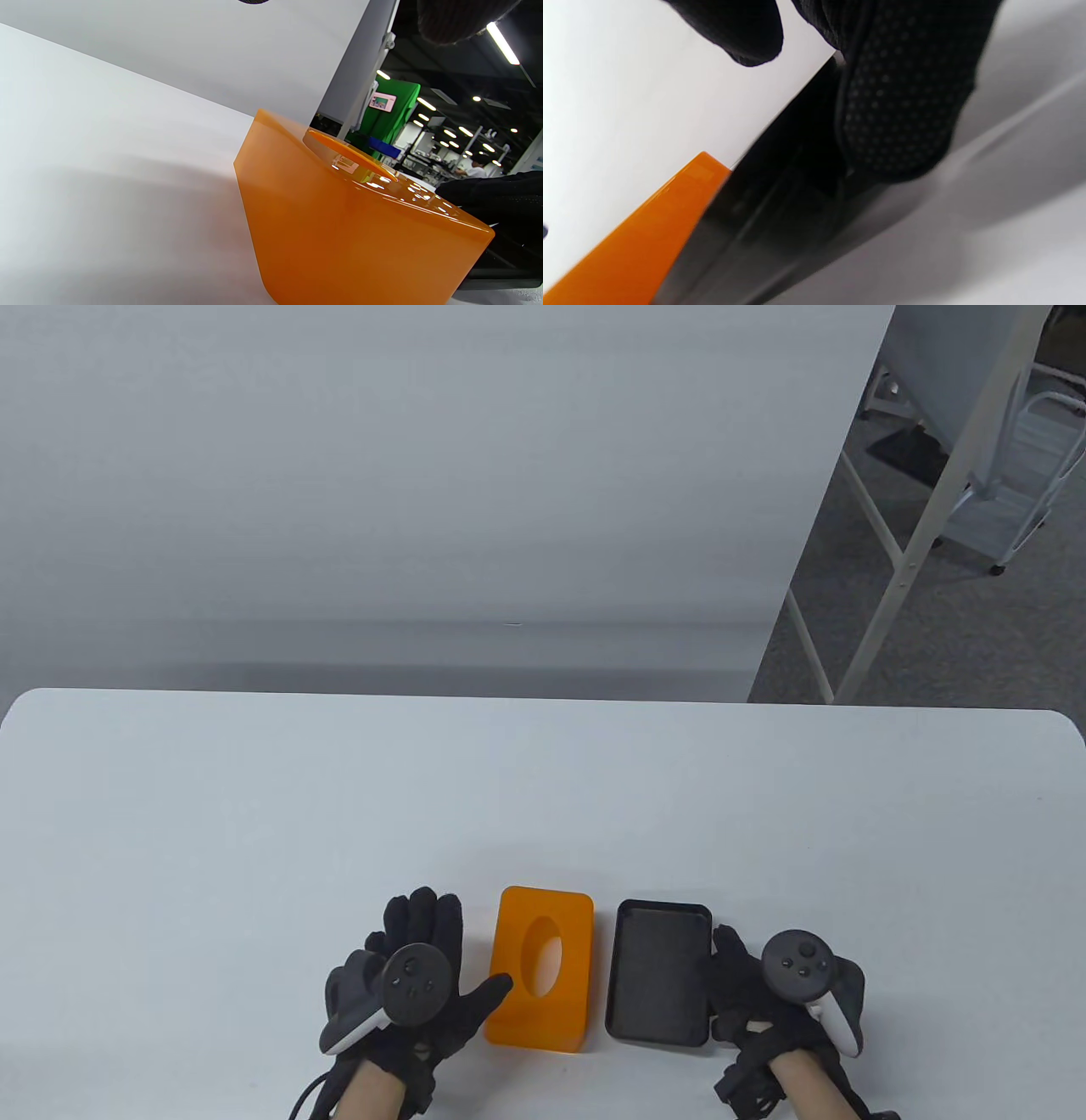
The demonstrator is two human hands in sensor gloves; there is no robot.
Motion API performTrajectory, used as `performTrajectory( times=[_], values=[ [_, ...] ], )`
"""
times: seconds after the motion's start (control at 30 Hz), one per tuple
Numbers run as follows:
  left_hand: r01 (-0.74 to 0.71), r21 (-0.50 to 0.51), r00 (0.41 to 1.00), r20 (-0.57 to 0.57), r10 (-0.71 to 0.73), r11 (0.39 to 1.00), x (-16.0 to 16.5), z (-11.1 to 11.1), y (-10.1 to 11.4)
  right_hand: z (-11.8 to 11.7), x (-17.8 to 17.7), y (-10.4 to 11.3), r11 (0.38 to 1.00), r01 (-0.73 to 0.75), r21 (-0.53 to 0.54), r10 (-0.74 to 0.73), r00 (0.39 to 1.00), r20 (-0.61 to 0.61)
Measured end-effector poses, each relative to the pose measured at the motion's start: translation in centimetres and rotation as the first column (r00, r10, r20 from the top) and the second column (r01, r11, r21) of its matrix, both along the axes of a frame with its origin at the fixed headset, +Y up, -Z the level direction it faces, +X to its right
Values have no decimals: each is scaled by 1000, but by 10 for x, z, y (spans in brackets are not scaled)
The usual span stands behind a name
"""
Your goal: Separate tissue box from tissue box base
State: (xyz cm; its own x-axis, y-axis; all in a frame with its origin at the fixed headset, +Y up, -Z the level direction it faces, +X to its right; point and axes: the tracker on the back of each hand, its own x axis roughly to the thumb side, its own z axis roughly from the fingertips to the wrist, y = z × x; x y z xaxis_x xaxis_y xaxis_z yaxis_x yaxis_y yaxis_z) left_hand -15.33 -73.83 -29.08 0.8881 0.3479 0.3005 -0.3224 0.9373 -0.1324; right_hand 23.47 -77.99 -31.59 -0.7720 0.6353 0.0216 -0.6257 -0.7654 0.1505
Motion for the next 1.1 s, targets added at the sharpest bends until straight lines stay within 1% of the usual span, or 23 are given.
performTrajectory(
  times=[0.2,0.27,0.37,0.47,0.57,0.67,0.7,0.8,0.87,0.97,1.1],
  values=[
    [26,2,999,25,-26,1000,7,1,-2,12,-8,12,980,-183,83,190,978,-83],
    [35,0,999,33,-35,999,10,1,-3,17,-7,19,970,-214,118,227,968,-104],
    [41,8,998,42,-41,999,14,2,-2,26,0,31,947,-258,189,280,955,-98],
    [52,21,998,45,-53,998,17,3,-1,33,10,41,916,-333,226,358,930,-82],
    [57,26,997,42,-58,998,17,3,-1,33,21,44,891,-387,237,411,910,-58],
    [44,52,998,40,-46,998,17,2,-1,30,25,45,839,-463,287,496,866,-54],
    [42,60,998,40,-44,997,18,2,-1,29,24,44,818,-494,293,532,845,-59],
    [72,58,996,43,-75,996,22,-1,-2,29,21,40,809,-535,242,571,814,-109],
    [96,50,994,52,-99,994,25,-1,-4,30,20,38,799,-556,230,592,795,-133],
    [96,43,994,56,-99,994,26,0,-3,32,20,36,805,-553,217,588,793,-158],
    [87,53,994,57,-90,995,27,3,3,33,21,36,810,-551,200,583,793,-177]
  ],
)
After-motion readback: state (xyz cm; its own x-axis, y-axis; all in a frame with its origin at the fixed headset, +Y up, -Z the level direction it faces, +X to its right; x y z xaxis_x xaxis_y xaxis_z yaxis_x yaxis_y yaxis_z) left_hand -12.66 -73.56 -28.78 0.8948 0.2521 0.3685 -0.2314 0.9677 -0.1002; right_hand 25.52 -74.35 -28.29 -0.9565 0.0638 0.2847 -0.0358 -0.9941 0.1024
